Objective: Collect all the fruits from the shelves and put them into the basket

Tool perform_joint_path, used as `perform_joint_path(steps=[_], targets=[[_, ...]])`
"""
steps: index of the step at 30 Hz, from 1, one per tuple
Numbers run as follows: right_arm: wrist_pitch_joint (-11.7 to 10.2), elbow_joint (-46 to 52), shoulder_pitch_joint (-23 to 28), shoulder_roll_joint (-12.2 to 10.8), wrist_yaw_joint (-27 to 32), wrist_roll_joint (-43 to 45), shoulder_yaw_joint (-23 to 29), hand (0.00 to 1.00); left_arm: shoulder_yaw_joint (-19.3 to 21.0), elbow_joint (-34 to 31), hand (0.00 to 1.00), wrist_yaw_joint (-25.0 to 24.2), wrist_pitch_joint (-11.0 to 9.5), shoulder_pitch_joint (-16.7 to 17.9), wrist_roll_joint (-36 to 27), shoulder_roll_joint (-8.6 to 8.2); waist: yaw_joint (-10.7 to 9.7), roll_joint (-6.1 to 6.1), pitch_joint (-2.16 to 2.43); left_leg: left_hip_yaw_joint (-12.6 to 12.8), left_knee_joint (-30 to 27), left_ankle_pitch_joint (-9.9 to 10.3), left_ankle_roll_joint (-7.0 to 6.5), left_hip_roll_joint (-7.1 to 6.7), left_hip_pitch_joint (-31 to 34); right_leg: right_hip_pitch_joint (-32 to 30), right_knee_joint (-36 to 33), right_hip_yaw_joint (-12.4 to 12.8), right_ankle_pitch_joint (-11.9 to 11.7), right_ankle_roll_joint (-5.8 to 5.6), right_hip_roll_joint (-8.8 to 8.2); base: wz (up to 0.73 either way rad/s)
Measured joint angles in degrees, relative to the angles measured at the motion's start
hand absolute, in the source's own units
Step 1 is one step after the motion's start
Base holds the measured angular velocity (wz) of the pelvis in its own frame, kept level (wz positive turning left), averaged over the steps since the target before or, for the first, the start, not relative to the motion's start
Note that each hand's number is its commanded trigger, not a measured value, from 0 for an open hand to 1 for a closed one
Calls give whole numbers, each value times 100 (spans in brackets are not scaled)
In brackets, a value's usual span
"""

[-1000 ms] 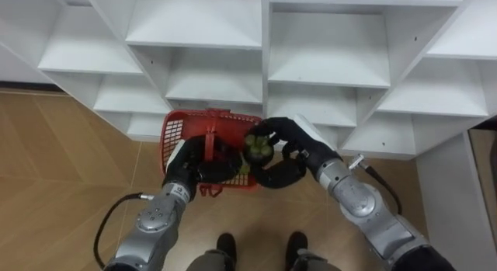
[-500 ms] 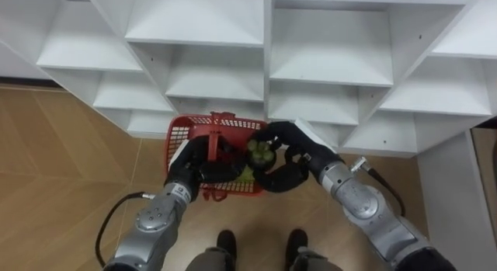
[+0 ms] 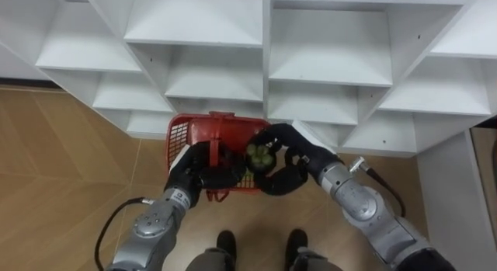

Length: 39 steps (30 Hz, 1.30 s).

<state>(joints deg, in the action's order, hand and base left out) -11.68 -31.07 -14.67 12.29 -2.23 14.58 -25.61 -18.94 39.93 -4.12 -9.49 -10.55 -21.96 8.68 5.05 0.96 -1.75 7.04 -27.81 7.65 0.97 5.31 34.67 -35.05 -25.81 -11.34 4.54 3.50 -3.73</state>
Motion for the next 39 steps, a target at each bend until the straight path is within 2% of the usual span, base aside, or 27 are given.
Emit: perform_joint_path(steps=[14, 22, 39], targets=[[4, -5, 37, 2, 93, 165, -1, 0, -44, 0, 100, -151, 1, 98, 0, -25, 2, 2, 0, -2, 0, 1, -1, 1, 2, -1, 1, -1, 2, 0, 0, 0], [4, -10, 41, -36, 95, 161, -4, 0, -53, -1, 100, -161, 10, 115, -1, -119, 5, 5, 1, -2, 0, 2, -1, 2, 4, -1, 2, -1, 2, 0, 2, 0], [4, -9, 56, -35, 95, 161, -6, 0, -51, -9, 100, -206, 10, 119, -2, -119, 14, 11, 3, -3, 0, 3, -2, 3, 7, -3, 4, -1, 4, 1, 2, 0]])
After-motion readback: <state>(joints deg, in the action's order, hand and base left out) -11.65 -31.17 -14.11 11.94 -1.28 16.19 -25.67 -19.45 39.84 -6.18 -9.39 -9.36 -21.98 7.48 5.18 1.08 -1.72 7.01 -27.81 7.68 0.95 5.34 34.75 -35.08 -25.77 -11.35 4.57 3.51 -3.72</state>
